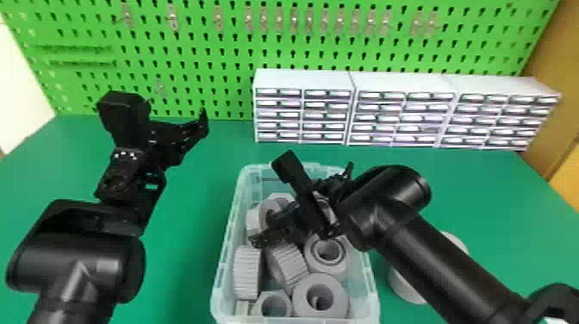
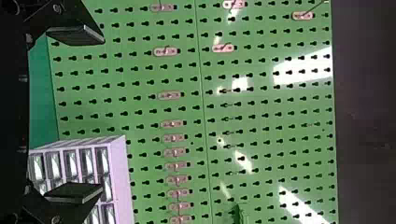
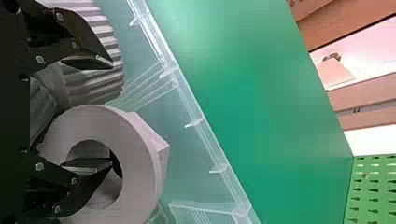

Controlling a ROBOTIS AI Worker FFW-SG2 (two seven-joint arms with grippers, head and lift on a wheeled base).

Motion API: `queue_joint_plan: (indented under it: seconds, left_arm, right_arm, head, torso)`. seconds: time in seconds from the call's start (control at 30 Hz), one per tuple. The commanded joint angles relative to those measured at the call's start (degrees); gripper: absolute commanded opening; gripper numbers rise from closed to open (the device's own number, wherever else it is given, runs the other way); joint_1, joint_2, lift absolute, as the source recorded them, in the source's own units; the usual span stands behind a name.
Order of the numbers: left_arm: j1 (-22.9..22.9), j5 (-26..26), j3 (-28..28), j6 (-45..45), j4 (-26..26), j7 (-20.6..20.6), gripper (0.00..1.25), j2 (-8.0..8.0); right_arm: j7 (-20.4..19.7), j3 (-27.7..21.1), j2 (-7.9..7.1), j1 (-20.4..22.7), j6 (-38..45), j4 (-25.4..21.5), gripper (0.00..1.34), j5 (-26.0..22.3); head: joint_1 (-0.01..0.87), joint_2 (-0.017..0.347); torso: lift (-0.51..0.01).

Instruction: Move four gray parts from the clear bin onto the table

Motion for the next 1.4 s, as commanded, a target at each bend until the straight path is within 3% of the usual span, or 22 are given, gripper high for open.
queue_joint_plan:
  seconds: [0.0,0.37,0.97,1.1,1.27,1.37]
  left_arm:
    - [0.0,0.0,0.0,0.0,0.0,0.0,1.08,-0.08]
    - [0.0,0.0,-0.2,0.0,0.1,0.0,1.08,-0.26]
    - [-0.3,0.0,-0.5,0.0,0.2,0.0,1.08,-0.26]
    - [-0.3,0.0,-0.5,0.0,0.2,0.0,1.08,-0.26]
    - [-0.2,0.0,-0.5,0.0,0.2,0.0,1.08,-0.26]
    - [-0.2,0.0,-0.5,0.0,0.2,0.0,1.08,-0.26]
  right_arm:
    - [-0.3,0.3,-0.12,-0.1,-2.0,1.1,0.82,-0.4]
    - [-2.4,2.5,-0.03,-0.6,-7.4,5.0,0.81,-3.2]
    - [-4.1,2.7,-0.12,-0.2,-10.6,5.7,0.79,-3.3]
    - [-4.2,2.9,-0.12,-0.2,-11.1,5.8,0.70,-3.1]
    - [-4.2,3.5,-0.03,-0.2,-12.2,5.8,0.46,-1.9]
    - [-4.7,3.5,-0.03,0.1,-12.9,5.8,0.41,-1.8]
  head:
    - [0.678,0.034]
    - [0.678,0.034]
    - [0.678,0.034]
    - [0.678,0.034]
    - [0.678,0.034]
    - [0.678,0.034]
  torso:
    - [-0.050]
    - [-0.050]
    - [-0.050]
    - [-0.050]
    - [-0.050]
    - [-0.050]
